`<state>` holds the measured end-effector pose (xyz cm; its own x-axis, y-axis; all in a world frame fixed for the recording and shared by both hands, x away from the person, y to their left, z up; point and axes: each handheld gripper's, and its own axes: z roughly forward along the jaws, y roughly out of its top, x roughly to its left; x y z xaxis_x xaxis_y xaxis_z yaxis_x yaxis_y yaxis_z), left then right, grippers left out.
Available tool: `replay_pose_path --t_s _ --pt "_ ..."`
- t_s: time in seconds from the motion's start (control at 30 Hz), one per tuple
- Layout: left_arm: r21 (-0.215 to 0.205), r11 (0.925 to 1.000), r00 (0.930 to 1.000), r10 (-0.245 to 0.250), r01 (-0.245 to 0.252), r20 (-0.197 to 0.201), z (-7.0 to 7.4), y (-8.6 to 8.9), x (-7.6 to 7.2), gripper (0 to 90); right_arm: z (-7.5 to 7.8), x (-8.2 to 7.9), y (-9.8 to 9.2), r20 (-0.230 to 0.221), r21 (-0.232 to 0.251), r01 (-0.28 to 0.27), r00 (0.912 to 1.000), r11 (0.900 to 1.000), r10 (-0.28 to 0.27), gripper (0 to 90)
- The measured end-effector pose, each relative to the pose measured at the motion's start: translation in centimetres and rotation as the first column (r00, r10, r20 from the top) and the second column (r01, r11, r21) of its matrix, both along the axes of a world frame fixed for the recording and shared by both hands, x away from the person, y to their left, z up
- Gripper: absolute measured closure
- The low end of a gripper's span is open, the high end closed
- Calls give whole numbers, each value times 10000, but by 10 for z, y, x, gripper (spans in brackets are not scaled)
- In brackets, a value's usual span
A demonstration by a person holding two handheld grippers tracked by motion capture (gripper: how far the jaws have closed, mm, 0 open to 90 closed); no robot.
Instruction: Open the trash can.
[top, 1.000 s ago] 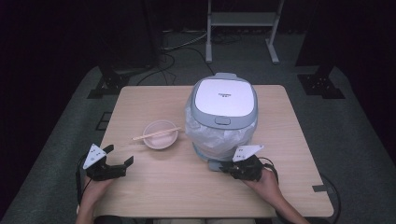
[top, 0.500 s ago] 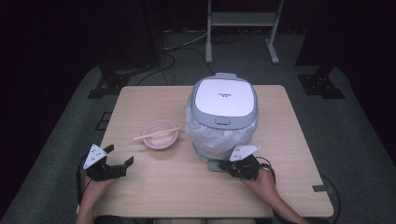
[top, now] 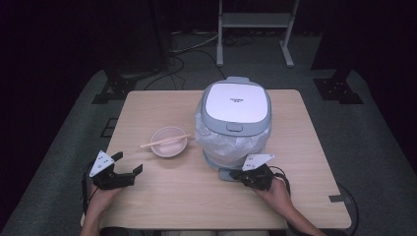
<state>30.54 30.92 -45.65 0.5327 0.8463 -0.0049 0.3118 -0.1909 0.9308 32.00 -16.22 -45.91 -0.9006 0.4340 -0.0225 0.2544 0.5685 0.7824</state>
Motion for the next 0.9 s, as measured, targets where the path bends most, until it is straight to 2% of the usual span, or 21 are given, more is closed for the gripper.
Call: replay_pose_path --t_s 0.2,0.33,0.53,0.67,0.7,0.77,0.8,0.83,0.9 --pt "217 9992 9994 -347 349 -98 5 -9 6 45 0 0 1 -26 -75 8 10000 10000 -8 894" --pt "507 9960 9972 -734 742 -165 13 -15 13 45 -1 -1 0 124 -72 31 9999 10000 -30 896" --pt "521 9920 9933 -1139 1148 -194 23 -17 17 46 -2 -1 0 81 -67 -1 10000 10000 2 896" --pt "736 9843 9870 -1589 1604 -250 31 -22 25 46 -2 -1 0 80 -97 9 10000 10000 -9 897" --pt "736 9843 9870 -1589 1604 -250 31 -22 25 46 -2 -1 0 80 -97 9 10000 10000 -9 897" --pt "921 9762 9804 -1939 1963 -339 35 -26 32 52 -2 -1 0 104 -88 14 9999 10000 -13 897" --pt "921 9762 9804 -1939 1963 -339 35 -26 32 52 -2 -1 0 104 -88 14 9999 10000 -13 897" --pt "1082 9705 9764 -2122 2153 -397 37 -28 39 52 -3 -1 0 115 -90 -2 9999 10000 3 897" --pt "1080 9691 9748 -2182 2220 -456 37 -30 43 52 -3 -1 0 119 -87 -20 9999 10000 21 898"
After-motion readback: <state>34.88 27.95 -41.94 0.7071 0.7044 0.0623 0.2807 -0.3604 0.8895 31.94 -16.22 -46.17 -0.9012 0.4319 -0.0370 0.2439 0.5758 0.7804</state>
